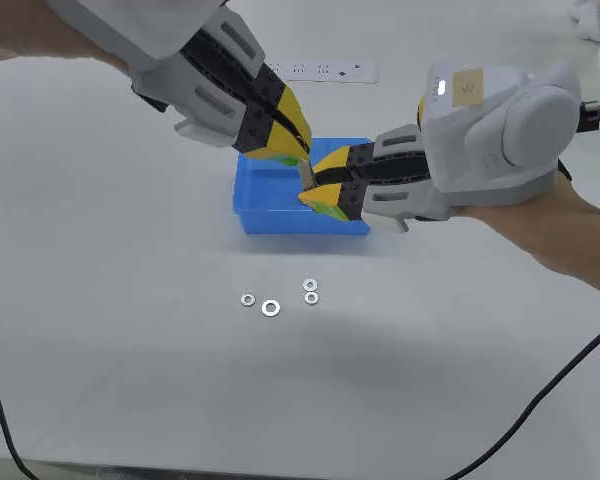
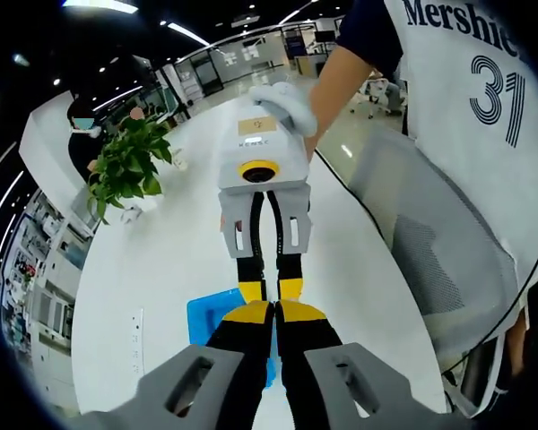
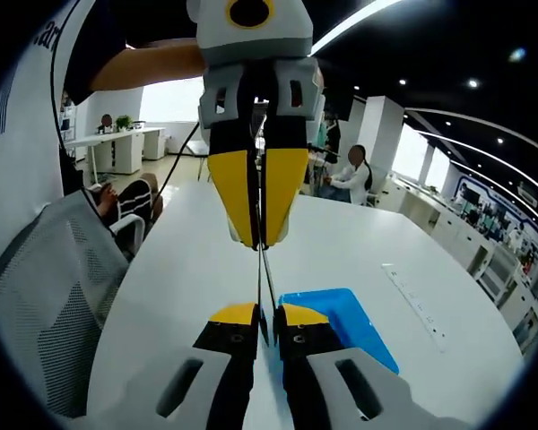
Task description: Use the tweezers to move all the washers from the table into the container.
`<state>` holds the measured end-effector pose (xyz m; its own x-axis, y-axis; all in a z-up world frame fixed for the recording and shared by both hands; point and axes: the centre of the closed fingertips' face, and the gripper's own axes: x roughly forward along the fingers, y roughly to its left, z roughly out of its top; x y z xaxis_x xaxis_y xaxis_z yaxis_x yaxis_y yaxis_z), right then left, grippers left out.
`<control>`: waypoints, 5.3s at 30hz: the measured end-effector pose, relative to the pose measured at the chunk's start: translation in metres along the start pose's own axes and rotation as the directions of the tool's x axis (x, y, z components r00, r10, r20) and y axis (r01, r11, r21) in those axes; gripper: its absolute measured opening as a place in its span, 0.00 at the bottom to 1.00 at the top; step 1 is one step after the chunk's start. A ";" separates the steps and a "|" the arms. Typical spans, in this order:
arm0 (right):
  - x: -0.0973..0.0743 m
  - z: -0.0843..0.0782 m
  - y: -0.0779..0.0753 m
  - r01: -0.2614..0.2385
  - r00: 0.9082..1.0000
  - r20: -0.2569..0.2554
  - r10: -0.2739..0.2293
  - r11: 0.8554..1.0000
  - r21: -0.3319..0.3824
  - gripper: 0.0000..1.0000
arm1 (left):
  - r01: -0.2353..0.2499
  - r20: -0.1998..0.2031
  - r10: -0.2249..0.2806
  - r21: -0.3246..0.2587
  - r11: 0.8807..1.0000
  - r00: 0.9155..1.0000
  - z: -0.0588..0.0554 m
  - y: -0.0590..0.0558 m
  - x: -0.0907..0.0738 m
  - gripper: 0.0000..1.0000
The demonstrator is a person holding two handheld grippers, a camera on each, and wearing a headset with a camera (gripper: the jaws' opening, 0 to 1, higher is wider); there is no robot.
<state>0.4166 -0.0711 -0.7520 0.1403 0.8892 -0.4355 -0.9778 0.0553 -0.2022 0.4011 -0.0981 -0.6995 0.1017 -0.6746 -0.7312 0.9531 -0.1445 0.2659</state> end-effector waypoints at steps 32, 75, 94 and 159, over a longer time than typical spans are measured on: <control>0.021 -0.062 0.059 -0.074 0.994 -0.071 0.078 0.995 0.062 0.10 | 0.075 0.026 -0.072 -0.194 0.978 0.997 -0.030 -0.055 0.049 0.06; 0.036 -0.076 0.047 -0.061 0.996 -0.059 0.068 0.991 0.120 0.10 | 0.065 -0.017 -0.070 -0.218 0.974 0.997 -0.050 -0.041 0.061 0.06; 0.033 -0.079 0.047 -0.061 0.995 -0.075 0.071 0.990 0.127 0.11 | 0.076 -0.021 -0.083 -0.233 0.969 0.996 -0.042 -0.042 0.067 0.06; 0.016 0.005 -0.040 0.064 0.998 -0.010 -0.064 0.997 -0.033 0.10 | 0.010 -0.082 -0.016 -0.065 0.998 0.997 -0.018 0.039 -0.008 0.06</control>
<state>0.4574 -0.0570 -0.7460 0.2044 0.8792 -0.4303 -0.9611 0.0967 -0.2588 0.4432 -0.0854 -0.6951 0.1097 -0.6106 -0.7843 0.9705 -0.1045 0.2171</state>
